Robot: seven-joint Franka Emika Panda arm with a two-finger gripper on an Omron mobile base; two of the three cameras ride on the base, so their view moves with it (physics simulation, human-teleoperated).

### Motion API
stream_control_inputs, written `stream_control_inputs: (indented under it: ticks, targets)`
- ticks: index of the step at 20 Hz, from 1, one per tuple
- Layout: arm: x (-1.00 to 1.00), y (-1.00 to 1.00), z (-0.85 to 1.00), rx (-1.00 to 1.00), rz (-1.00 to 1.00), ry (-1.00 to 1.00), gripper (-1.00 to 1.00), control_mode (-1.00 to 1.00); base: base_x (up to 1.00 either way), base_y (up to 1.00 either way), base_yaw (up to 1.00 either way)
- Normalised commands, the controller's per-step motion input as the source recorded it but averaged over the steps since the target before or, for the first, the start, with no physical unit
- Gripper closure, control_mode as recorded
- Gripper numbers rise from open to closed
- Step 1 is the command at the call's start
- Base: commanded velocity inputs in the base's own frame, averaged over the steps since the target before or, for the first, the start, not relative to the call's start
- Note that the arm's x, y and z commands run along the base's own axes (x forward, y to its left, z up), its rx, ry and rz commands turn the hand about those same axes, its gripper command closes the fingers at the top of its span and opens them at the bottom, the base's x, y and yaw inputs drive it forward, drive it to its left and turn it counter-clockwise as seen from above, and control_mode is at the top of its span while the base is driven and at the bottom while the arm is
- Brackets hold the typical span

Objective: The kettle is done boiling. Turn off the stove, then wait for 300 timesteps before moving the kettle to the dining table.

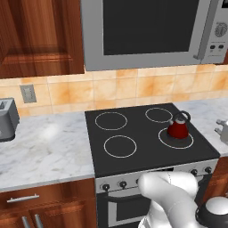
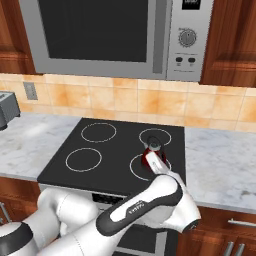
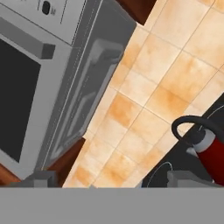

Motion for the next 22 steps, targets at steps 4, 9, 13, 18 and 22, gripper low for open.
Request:
stream_control_inputs:
  ticks: [4, 9, 13, 18, 22]
  targets:
    - [0.33, 0.00, 0.00, -0.12, -0.01, 0.10, -1.00, -1.00, 0.00, 0.00, 0.00]
    - [0.41, 0.00, 0.04, -0.22, 0.00, 0.08, -1.00, -1.00, 0.00, 0.00, 0.00]
    - [0.38, 0.00, 0.00, -0.23, 0.00, 0.16, -1.00, -1.00, 0.00, 0.00, 0.00]
    - [0.35, 0.00, 0.00, -0.21, 0.05, 0.16, -1.00, -1.00, 0.00, 0.00, 0.00]
    - [0.29, 0.00, 0.00, -0.20, 0.06, 0.09, -1.00, -1.00, 0.00, 0.00, 0.00]
